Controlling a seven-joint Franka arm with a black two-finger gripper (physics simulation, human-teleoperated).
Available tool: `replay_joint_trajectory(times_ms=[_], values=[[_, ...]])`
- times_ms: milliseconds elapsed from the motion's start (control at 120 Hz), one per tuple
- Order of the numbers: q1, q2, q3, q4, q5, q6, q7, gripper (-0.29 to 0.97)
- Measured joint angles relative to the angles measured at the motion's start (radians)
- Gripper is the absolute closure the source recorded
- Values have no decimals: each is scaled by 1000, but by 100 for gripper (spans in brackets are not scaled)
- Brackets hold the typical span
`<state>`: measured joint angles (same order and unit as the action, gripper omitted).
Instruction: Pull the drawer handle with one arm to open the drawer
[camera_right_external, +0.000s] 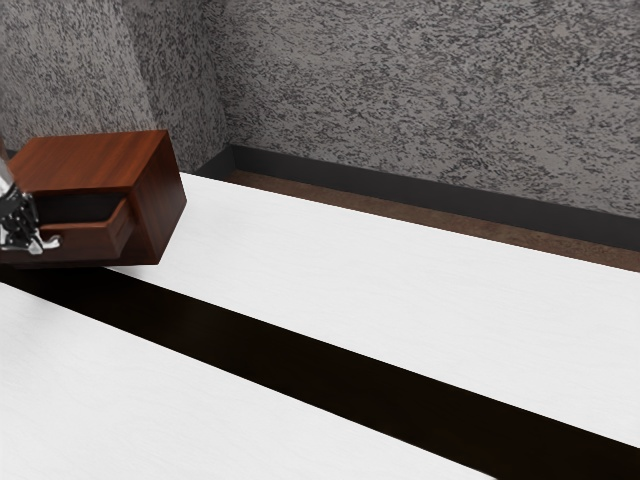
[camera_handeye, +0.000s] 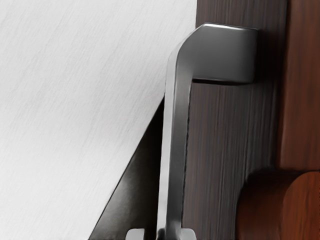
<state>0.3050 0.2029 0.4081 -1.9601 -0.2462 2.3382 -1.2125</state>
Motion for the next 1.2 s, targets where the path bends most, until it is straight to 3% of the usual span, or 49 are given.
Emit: replay_joint_trajectory(times_ms=[1200], values=[[1, -181, 10, -201, 24, 25, -9, 73]])
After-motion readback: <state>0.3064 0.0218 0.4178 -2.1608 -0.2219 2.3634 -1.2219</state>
